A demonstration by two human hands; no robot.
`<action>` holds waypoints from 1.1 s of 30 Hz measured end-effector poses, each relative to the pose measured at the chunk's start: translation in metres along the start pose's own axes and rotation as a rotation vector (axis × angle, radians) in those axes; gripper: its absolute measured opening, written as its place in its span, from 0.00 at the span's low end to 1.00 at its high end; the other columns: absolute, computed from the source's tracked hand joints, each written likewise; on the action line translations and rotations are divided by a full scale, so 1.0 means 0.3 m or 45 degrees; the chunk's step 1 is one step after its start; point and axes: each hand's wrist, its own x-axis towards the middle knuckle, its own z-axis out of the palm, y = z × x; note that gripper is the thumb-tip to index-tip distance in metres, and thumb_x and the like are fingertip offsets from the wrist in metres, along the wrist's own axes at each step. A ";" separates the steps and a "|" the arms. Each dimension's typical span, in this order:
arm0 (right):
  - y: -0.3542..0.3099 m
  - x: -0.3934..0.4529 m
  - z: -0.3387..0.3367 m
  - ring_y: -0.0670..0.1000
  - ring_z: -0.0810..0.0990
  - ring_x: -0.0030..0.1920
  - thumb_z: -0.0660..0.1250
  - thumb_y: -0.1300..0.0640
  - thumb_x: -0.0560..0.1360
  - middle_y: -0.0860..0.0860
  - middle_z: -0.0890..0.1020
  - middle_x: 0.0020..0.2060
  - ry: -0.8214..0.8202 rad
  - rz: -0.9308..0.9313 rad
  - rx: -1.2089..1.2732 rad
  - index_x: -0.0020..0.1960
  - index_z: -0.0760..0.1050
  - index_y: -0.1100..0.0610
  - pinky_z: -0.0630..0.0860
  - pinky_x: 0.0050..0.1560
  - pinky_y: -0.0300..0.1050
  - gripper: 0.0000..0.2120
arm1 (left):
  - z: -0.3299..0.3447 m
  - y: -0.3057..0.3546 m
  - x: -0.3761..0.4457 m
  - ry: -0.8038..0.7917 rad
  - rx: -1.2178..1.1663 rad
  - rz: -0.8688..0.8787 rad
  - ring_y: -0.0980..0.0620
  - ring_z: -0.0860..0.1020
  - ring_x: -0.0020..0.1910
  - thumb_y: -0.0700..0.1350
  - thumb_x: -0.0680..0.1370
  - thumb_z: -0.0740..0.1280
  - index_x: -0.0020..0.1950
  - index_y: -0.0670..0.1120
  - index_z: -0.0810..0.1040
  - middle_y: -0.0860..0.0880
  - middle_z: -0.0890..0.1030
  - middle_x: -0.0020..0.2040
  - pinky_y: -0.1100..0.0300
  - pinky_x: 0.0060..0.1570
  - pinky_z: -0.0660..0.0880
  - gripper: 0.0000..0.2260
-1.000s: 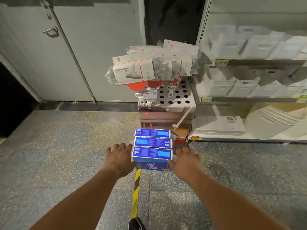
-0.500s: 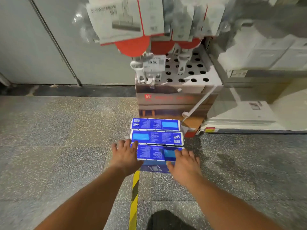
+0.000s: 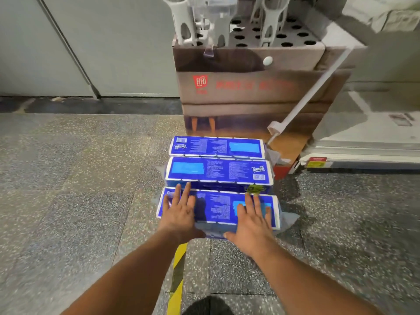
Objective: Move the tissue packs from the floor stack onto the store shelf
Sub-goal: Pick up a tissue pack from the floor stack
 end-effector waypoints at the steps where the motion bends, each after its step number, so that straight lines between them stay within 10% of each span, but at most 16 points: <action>1: 0.004 0.003 -0.014 0.58 0.36 0.80 0.69 0.33 0.72 0.55 0.42 0.82 -0.002 -0.030 -0.028 0.75 0.61 0.54 0.40 0.77 0.66 0.40 | -0.016 -0.009 0.003 -0.037 0.081 0.022 0.42 0.31 0.78 0.75 0.66 0.67 0.81 0.43 0.46 0.45 0.33 0.81 0.35 0.75 0.37 0.57; 10: 0.043 0.080 -0.007 0.62 0.43 0.80 0.76 0.47 0.73 0.58 0.41 0.81 -0.070 -0.055 -0.280 0.81 0.32 0.49 0.52 0.75 0.65 0.58 | -0.008 -0.023 0.058 0.044 0.235 0.063 0.41 0.55 0.76 0.61 0.70 0.75 0.81 0.48 0.38 0.45 0.59 0.74 0.36 0.75 0.46 0.56; 17: 0.035 0.028 -0.168 0.60 0.58 0.74 0.76 0.45 0.70 0.56 0.63 0.73 0.001 -0.145 -0.310 0.81 0.44 0.48 0.52 0.75 0.64 0.53 | -0.184 -0.067 -0.013 0.071 0.155 0.169 0.43 0.61 0.70 0.60 0.71 0.69 0.80 0.49 0.49 0.47 0.62 0.68 0.36 0.76 0.45 0.45; 33: -0.315 -0.547 -2.043 0.59 0.57 0.76 0.77 0.41 0.65 0.54 0.59 0.77 0.176 -0.278 -0.207 0.81 0.44 0.48 0.53 0.75 0.65 0.57 | -2.006 -0.166 -0.732 0.348 0.165 0.129 0.45 0.62 0.69 0.62 0.63 0.73 0.80 0.55 0.51 0.50 0.63 0.70 0.43 0.74 0.54 0.51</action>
